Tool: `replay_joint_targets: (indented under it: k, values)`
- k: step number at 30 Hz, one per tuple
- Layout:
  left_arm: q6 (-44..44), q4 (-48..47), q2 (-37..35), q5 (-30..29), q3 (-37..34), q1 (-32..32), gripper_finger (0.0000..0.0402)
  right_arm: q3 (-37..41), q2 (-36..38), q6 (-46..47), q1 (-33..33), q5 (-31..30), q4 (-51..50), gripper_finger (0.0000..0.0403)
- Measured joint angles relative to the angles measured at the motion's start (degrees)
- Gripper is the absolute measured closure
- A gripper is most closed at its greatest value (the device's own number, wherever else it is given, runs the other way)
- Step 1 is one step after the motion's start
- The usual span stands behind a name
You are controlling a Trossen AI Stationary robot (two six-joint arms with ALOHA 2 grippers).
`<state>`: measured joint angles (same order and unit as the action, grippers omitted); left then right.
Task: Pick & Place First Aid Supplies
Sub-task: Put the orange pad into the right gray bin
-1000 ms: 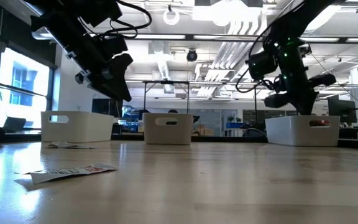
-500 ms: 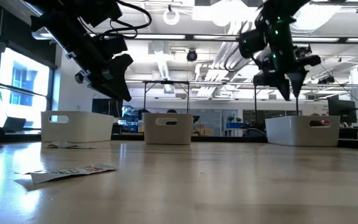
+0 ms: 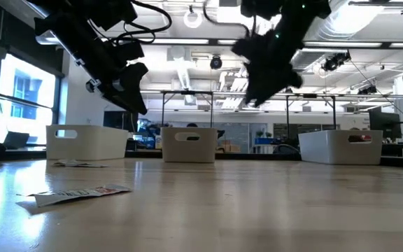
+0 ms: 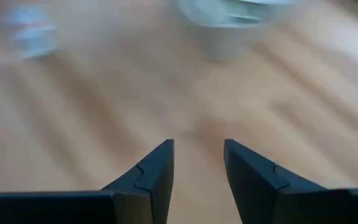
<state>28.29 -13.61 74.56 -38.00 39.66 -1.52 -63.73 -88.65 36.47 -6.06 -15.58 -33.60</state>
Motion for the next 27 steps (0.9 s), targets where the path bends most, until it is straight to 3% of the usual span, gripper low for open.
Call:
replay_joint_targets:
  k: [5, 9, 16, 20, 27]
  values:
    - [0.8, 0.0, 0.0, 0.1, 0.0, 0.0, 0.0209, 3.0, -5.0, -3.5, 10.7, 0.8, 20.5, 0.0269]
    - [2.2, 0.0, 0.0, 0.1, 0.0, 0.0, 0.0209, 2.7, -11.0, -11.4, 15.9, 3.9, 32.6, 0.0269]
    - [2.8, -1.7, -0.4, 0.1, 0.0, 0.0, 0.0209, -0.1, -22.4, -28.5, 20.7, 16.4, 49.1, 0.0269]
    - [3.5, -2.4, -0.4, 0.1, 0.0, 0.0, 0.0209, -4.6, -27.3, -34.1, 22.3, 23.5, 52.4, 0.0269]
    - [5.6, -2.7, -0.4, 0.1, 0.0, 0.0, 0.0209, -12.7, -35.2, -37.6, 24.1, 29.7, 51.6, 0.0269]
